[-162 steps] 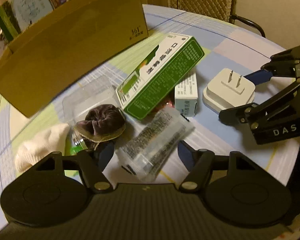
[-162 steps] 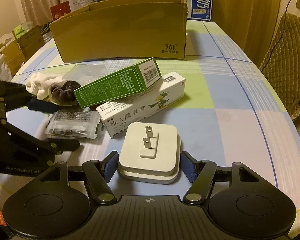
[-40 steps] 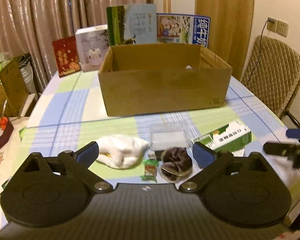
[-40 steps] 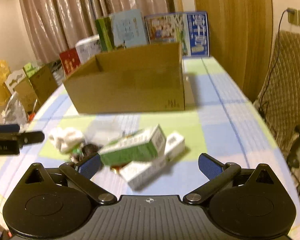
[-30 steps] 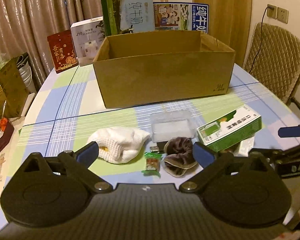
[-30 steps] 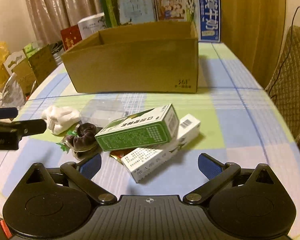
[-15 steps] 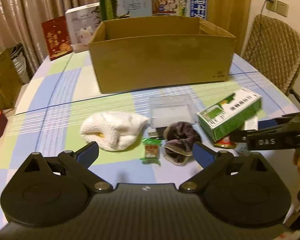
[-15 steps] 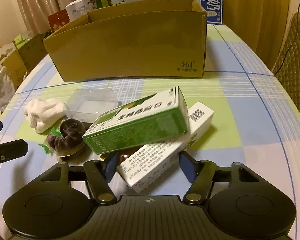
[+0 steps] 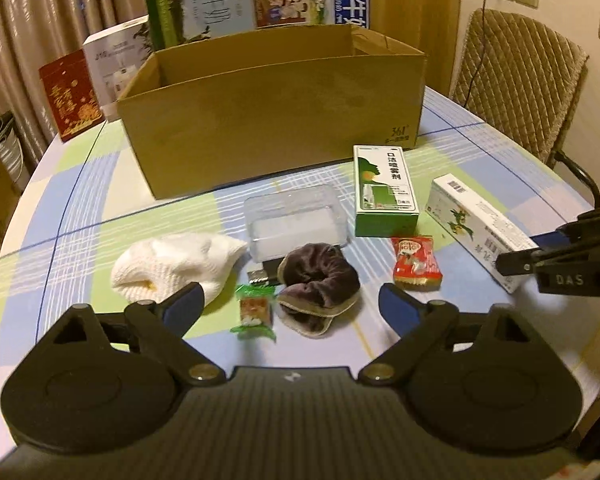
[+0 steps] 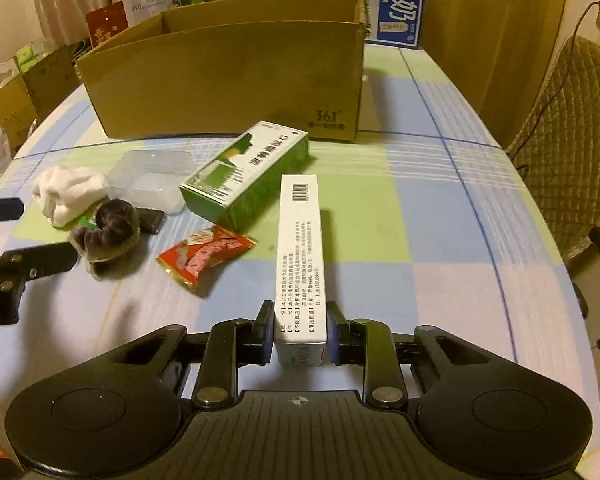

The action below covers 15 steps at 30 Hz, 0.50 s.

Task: Organize objects
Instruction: 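Grasp the long white medicine box with the right tool while the left tool grasps the brown scrunchie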

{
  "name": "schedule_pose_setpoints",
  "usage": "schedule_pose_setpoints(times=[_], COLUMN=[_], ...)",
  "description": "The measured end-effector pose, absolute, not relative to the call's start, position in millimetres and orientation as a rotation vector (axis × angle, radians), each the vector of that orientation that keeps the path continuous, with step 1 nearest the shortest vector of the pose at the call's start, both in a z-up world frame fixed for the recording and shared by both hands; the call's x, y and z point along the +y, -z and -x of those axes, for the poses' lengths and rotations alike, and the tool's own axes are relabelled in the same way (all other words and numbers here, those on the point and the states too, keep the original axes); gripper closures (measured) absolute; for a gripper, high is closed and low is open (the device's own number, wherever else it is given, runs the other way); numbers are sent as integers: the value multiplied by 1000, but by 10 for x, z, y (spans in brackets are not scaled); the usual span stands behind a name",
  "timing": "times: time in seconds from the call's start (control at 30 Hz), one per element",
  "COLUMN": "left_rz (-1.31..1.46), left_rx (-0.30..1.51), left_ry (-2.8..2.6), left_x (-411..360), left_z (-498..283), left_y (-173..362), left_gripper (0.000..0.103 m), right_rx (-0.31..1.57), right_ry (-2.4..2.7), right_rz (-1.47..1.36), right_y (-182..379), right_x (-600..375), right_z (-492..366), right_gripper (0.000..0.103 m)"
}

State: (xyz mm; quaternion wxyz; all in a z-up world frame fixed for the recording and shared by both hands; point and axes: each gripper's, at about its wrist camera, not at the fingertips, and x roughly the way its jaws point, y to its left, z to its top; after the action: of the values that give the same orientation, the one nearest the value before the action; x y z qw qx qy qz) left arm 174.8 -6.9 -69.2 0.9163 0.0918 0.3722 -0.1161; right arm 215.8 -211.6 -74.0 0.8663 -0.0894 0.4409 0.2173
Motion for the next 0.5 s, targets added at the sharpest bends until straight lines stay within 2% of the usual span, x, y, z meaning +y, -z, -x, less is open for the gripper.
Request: schedule_pose_setpoints(times=[0.03,0.1,0.17,0.23,0.3,0.5], left_rz=[-200,-225,-257,-267,-268,-307], left_rx=[763,756,759,767,788,810], left_ry=[243,249,254,258,266,268], left_x=[-103,-163,-221,-252,-277,-357], left_z=[-1766,-1809,-1864,-1924,-1994,-2113], left_y=[709,750,810,874,931,1058], left_gripper=[15,24,31,37,47,60], right_rx=[920,919,913,905,902,914], right_ry=[-447,-448,-446,-443,-444,-451], right_rz=[171,142,135,130,125,109], right_y=[748,753,752,747,753,787], right_x=[-2143,-2175,-2196,-2202,-2202,-2181], right_z=[-2170,-2198,-2218,-2229,-2250,-2303], right_gripper=[80,77,67,50,48,46])
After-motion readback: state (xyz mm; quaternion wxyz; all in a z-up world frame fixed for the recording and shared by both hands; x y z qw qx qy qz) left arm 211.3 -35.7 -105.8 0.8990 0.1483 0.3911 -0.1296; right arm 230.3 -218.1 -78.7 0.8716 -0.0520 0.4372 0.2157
